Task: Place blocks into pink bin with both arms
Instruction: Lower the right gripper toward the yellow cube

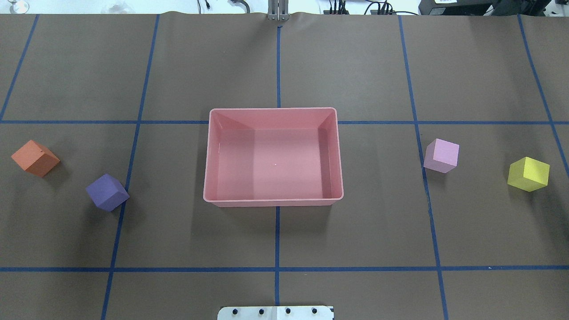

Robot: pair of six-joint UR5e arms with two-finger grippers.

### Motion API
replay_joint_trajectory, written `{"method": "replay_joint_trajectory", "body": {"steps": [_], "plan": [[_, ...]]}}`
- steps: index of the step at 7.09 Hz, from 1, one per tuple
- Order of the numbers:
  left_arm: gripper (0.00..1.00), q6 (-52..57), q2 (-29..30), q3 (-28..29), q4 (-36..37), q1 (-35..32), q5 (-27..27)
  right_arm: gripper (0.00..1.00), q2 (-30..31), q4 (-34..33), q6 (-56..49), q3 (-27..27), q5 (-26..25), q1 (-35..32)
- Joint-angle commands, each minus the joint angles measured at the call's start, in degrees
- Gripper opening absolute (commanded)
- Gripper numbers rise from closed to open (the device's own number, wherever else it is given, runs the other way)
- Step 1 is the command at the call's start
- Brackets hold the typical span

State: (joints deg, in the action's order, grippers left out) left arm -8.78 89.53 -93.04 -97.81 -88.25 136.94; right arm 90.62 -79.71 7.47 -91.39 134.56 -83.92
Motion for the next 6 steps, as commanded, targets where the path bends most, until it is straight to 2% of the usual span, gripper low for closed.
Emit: {"method": "replay_joint_trajectory", "body": {"steps": [1,6], "plan": [[1.0,0.3,-0.7,-0.6,-1.7,0.1,0.1,1.0,2.0,0.0,0.0,-1.9,0.3,-0.3],[1.0,-0.4,-2.2,-0.5,-2.5,0.3,0.3,1.0,2.1,0.2,-0.1,-2.8,0.8,-0.2]]}}
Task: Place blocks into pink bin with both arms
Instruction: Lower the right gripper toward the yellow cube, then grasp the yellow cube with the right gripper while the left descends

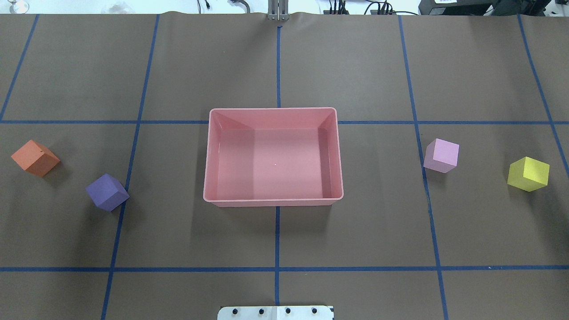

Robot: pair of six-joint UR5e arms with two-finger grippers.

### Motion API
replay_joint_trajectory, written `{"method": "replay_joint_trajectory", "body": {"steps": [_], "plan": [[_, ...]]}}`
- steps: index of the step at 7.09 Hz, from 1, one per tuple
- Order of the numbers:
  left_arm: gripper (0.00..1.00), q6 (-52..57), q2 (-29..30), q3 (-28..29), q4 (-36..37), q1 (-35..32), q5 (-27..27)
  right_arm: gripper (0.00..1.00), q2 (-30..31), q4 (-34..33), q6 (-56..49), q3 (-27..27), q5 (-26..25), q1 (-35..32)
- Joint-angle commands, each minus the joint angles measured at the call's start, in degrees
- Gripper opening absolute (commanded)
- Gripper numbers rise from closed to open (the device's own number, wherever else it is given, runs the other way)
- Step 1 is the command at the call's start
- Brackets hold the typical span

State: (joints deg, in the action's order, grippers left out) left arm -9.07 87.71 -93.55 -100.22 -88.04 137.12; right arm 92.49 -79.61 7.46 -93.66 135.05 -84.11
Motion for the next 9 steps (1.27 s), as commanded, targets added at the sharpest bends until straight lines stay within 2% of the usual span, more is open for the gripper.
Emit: {"method": "replay_joint_trajectory", "body": {"steps": [1,3,4,5,6,9], "plan": [[1.0,-0.2,-0.3,0.0,0.0,0.1,0.3,1.0,1.3,0.1,-0.1,-1.2,0.6,0.1],[1.0,-0.2,-0.3,-0.1,-0.1,0.1,0.4,1.0,4.1,6.6,0.0,-1.2,5.1,1.1],[1.0,-0.2,-0.3,-0.1,-0.1,0.1,0.4,1.0,5.8,11.6,5.6,-1.0,5.1,2.4],[1.0,-0.2,-0.3,-0.3,-0.1,0.2,0.4,1.0,5.3,12.9,23.7,-1.3,4.5,7.8],[1.0,-0.2,-0.3,-0.5,-0.1,0.1,0.5,1.0,5.9,17.8,29.2,-0.9,0.1,11.0],[1.0,-0.1,-0.3,-0.4,-1.6,0.2,0.4,0.98,5.9,19.2,38.7,-0.7,-1.0,15.3]]}}
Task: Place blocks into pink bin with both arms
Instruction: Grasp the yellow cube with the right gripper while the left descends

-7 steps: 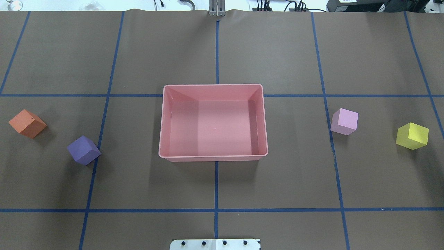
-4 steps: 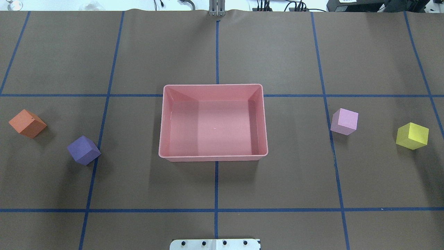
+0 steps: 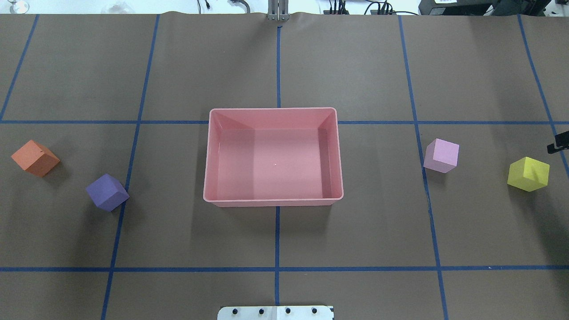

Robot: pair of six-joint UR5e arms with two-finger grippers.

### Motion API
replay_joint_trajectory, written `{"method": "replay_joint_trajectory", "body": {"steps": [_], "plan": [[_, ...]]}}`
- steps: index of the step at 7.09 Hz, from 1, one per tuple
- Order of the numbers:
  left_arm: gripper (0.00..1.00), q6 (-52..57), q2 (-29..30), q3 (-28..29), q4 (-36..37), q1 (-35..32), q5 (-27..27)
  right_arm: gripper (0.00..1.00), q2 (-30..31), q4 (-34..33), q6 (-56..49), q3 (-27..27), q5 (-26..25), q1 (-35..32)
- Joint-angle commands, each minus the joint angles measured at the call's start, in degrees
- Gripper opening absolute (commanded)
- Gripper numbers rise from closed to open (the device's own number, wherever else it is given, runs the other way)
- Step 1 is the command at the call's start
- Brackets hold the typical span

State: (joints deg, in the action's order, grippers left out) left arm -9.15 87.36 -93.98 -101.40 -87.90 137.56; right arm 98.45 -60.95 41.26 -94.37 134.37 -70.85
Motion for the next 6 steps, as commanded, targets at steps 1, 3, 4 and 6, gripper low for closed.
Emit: {"method": "replay_joint_trajectory", "body": {"steps": [1,3,4,6], "plan": [[1.0,0.0,0.0,0.0,-0.5,0.0,0.0,0.98,-0.5,0.6,8.2,-0.3,-1.0,4.6],[1.0,0.1,0.0,0.4,-0.5,0.0,0.0,0.96,-0.4,0.6,8.4,0.0,-2.4,5.9],[1.0,0.1,0.0,0.4,-0.5,0.0,0.0,0.96,-0.3,0.6,8.6,0.0,-2.2,5.9],[1.0,0.2,0.0,0.6,-0.6,0.0,-0.3,0.97,-0.3,0.6,8.6,0.2,-2.4,6.8]]}}
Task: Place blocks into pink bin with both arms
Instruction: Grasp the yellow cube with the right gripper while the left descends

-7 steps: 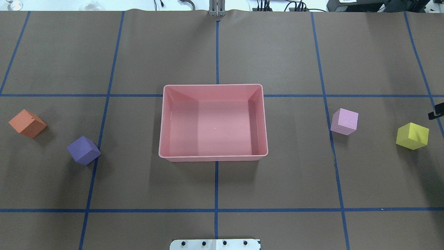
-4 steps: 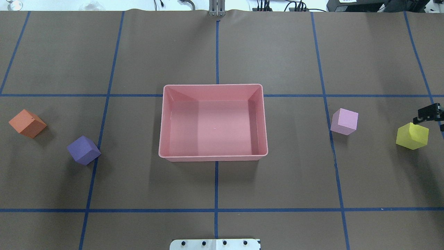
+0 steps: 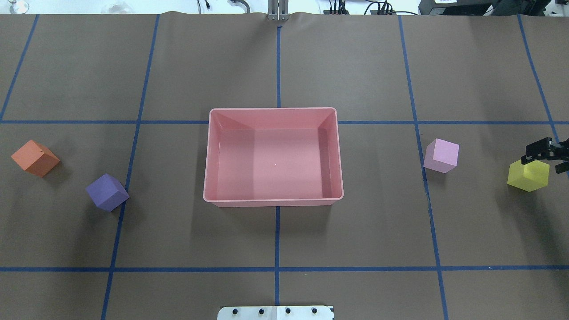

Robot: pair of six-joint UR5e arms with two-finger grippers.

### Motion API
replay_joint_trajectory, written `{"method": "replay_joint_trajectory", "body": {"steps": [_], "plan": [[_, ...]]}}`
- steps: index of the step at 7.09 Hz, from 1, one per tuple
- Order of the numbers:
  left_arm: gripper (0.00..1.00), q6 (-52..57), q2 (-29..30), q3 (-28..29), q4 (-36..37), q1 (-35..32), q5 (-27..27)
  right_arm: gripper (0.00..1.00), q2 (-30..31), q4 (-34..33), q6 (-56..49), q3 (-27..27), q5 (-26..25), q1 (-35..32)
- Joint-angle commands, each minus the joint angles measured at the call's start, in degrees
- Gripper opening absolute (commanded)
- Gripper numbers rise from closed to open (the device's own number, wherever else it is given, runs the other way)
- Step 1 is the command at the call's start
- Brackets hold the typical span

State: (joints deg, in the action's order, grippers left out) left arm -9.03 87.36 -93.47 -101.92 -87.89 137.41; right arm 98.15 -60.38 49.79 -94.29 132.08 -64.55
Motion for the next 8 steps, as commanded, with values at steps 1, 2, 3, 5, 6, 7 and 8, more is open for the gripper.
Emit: {"method": "replay_joint_trajectory", "body": {"steps": [1,2,3,5,6,7,8], "plan": [[1.0,0.0,0.0,0.2,-0.1,0.0,-0.2,0.96,-0.2,0.0,0.1,0.3,-0.1,1.3],[1.0,-0.2,0.1,0.4,-0.1,0.0,-0.1,0.96,-0.2,0.0,0.0,0.6,0.0,1.4],[1.0,-0.9,0.0,0.2,-0.2,0.0,0.4,0.96,-0.2,0.0,0.0,1.1,0.1,1.7],[1.0,-5.6,0.2,-0.2,-3.3,3.3,0.5,0.8,-0.2,0.0,0.1,1.5,-0.1,2.8],[1.0,-11.0,-0.1,0.0,-7.4,5.1,1.0,0.46,-0.3,-0.1,0.1,1.5,0.0,3.1],[1.0,-15.8,0.0,0.0,-10.6,8.9,1.1,0.09,-0.3,0.0,0.1,0.8,0.2,3.1],[1.0,-17.2,-0.2,0.0,-16.5,14.1,0.5,0.0,-0.3,0.0,0.2,-1.2,0.0,3.0]]}}
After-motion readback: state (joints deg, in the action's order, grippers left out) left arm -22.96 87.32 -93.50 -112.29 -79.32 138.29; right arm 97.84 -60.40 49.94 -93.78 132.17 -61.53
